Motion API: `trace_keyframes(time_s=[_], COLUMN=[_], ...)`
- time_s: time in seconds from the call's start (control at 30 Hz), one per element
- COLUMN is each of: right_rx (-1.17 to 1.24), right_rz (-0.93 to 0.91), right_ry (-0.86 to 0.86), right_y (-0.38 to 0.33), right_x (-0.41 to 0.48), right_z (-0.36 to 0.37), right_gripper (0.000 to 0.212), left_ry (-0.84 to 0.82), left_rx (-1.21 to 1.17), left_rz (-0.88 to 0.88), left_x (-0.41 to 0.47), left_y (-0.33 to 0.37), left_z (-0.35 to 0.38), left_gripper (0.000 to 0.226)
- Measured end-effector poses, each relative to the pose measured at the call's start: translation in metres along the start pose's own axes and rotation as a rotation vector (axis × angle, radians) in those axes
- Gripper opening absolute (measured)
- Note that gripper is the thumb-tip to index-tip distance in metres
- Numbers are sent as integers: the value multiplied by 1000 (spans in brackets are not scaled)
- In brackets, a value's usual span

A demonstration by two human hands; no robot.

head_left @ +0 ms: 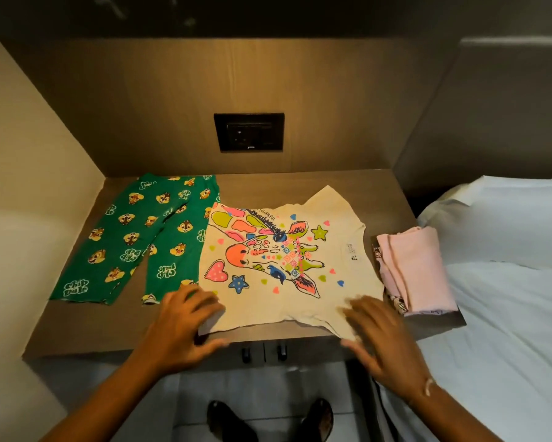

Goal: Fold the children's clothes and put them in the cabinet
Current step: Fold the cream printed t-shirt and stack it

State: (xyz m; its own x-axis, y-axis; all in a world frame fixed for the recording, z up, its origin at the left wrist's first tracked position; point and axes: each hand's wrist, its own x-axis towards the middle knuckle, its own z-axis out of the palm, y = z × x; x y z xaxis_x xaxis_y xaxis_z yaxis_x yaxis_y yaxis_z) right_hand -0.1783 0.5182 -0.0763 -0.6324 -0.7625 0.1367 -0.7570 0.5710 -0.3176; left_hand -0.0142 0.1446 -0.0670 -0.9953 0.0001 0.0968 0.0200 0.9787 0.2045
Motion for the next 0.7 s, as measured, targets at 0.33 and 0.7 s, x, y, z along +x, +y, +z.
trace_keyframes(time_s=[0.33, 0.7], right_rx=[-58, 427], right_rz=[-7, 229], right_ry=[134, 35], right_y=[-8, -18], right_x=[-24, 37], right_z=[-5, -91], right_gripper=[37, 13], left_ry=[209, 83], left_rx=[55, -793], left_rz=[186, -417], left_x=[-31, 15], left_y=[10, 10], left_z=[2, -74], left_gripper=[52, 8])
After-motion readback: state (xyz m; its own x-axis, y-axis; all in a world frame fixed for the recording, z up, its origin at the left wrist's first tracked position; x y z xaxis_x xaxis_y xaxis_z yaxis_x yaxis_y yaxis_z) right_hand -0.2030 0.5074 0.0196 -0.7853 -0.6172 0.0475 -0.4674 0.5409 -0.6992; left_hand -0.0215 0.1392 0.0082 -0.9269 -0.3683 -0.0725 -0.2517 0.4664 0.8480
